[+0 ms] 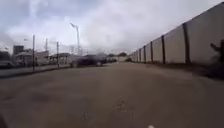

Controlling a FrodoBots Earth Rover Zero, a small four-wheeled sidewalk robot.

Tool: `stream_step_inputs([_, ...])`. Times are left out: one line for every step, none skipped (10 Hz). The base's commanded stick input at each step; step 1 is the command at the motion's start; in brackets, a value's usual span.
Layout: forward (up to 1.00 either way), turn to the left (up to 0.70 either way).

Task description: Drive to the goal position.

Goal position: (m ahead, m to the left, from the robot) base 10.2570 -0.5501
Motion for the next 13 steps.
stream_step_inputs([0.50,0.00])
stream_step_inputs([0.50,0.00])
stream_step_inputs([0.50,0.00])
stream_step_inputs([0.50,0.00])
stream_step_inputs([0.50,0.00])
stream_step_inputs([0.50,0.00])
stream_step_inputs([0.50,0.00])
stream_step_inputs([0.50,0.00])
stream_step_inputs([0.50,0.00])
stream_step_inputs([0.50,0.00])
stream_step_inputs([0.50,0.00])
stream_step_inputs([0.50,0.00])
stream_step_inputs([0.50,0.00])
